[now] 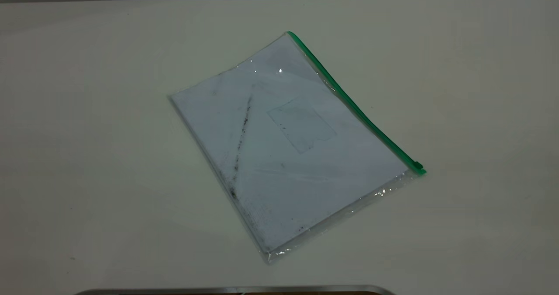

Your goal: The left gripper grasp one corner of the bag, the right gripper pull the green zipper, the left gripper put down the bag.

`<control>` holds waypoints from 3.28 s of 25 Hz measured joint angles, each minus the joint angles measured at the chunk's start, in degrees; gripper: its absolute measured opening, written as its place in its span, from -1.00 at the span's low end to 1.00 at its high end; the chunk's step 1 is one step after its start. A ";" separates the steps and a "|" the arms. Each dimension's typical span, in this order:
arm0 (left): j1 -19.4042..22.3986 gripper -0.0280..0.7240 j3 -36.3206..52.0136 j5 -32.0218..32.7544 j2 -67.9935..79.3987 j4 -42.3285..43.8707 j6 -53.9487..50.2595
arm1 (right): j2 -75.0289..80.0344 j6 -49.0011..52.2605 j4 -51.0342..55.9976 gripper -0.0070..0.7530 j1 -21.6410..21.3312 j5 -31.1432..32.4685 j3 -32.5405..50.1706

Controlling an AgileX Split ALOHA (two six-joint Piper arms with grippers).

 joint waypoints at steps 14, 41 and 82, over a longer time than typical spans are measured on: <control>0.00 0.61 14.15 -1.72 -14.07 -0.05 -0.69 | 0.00 0.04 -0.11 0.38 0.00 -0.12 0.00; 18.15 0.61 14.15 -1.74 -19.47 -0.54 -1.26 | 0.00 0.04 -0.11 -0.30 0.00 -0.17 0.05; 18.15 0.61 14.15 -1.74 -19.47 -0.54 -1.26 | 0.00 4.04 -2.08 -0.36 -16.47 -0.22 0.05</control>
